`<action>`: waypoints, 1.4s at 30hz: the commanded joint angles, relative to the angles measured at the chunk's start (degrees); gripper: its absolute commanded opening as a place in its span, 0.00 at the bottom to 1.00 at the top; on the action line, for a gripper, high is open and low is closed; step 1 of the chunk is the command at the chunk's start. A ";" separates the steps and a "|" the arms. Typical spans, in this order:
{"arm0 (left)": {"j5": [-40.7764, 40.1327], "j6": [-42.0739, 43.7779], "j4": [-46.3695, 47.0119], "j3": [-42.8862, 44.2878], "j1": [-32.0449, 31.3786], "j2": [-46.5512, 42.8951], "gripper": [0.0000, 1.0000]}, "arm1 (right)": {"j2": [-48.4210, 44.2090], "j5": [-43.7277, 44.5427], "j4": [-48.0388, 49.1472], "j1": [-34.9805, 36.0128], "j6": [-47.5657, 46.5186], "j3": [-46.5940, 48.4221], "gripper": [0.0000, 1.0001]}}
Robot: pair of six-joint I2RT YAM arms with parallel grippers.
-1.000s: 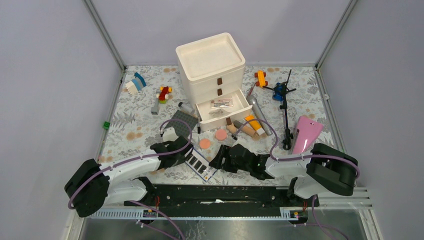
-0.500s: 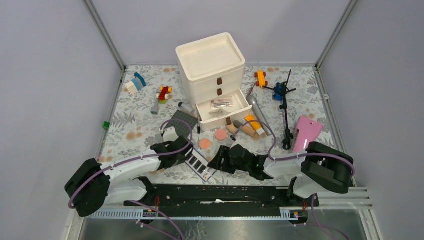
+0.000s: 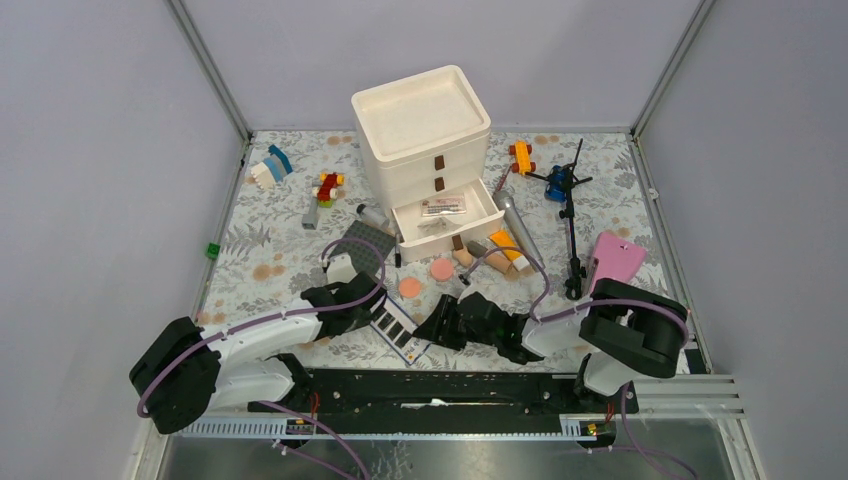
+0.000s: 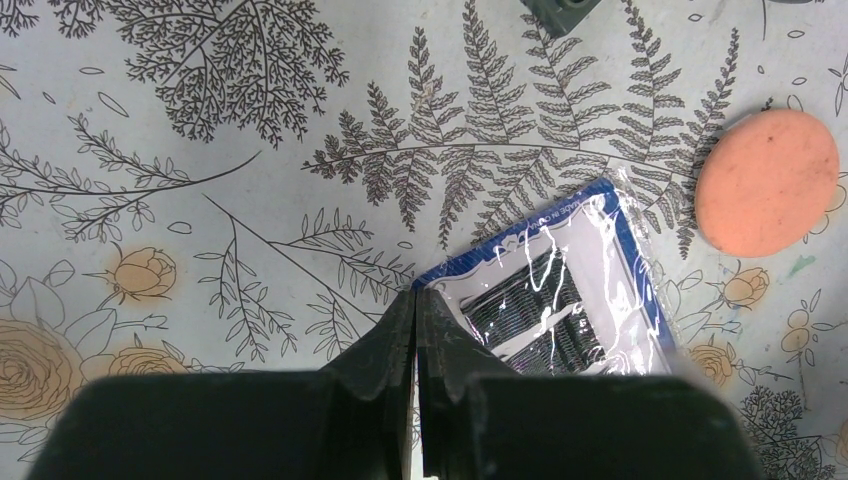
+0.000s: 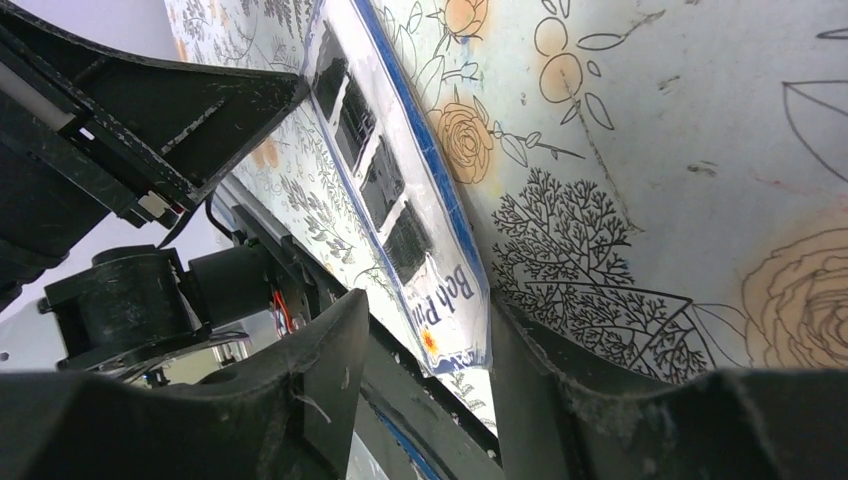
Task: Organize the makeup
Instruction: Pick up the makeup tool from the corner of the board.
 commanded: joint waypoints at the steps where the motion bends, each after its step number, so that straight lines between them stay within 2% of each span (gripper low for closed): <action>1: 0.61 0.82 0.09 -1.12 0.18 0.62 0.04 | 4.04 -0.16 -1.76 -0.09 -0.04 -0.51 0.50; 3: 0.60 0.80 0.16 -1.12 0.18 0.58 0.04 | 4.92 -0.28 -0.97 -0.14 0.01 -0.34 0.46; 7: 0.51 0.71 0.10 -1.16 0.19 0.49 0.05 | 5.49 -0.12 -0.11 -0.13 -0.40 -0.37 0.28; 10: 0.51 0.61 0.11 -1.21 0.18 0.48 0.08 | 5.08 -0.02 -0.53 -0.12 -2.37 0.33 0.03; 11: 0.55 0.56 0.05 -1.10 0.20 0.27 0.11 | 4.54 0.07 -1.17 -0.16 -3.32 0.83 0.00; 14: 0.48 0.71 -1.12 0.63 0.18 -1.92 0.21 | 1.25 1.50 -7.12 -0.20 -7.21 2.53 0.00; 18: -1.69 1.85 -4.94 6.42 0.24 -7.73 0.49 | -6.90 7.56 -22.79 -0.47 -16.88 7.49 0.00; 20: -3.16 3.15 -7.61 10.68 0.27 -9.55 0.57 | -10.55 9.99 -30.72 -1.56 -24.22 10.97 0.00; 25: -6.66 7.05 -11.97 19.44 0.27 -10.87 0.60 | -17.61 15.21 -43.49 -3.36 -47.65 18.37 0.00; 30: -8.39 9.08 -13.97 22.46 0.27 -11.55 0.60 | -22.83 22.00 -43.03 -3.70 -69.12 21.03 0.00; 34: -8.61 10.14 -15.22 23.67 0.27 -12.02 0.60 | -23.86 19.13 -44.55 -4.21 -84.34 25.51 0.00; 42: -13.83 13.89 -18.36 27.16 0.27 -14.66 0.61 | -19.35 11.06 -49.15 -10.48 -101.57 36.04 0.00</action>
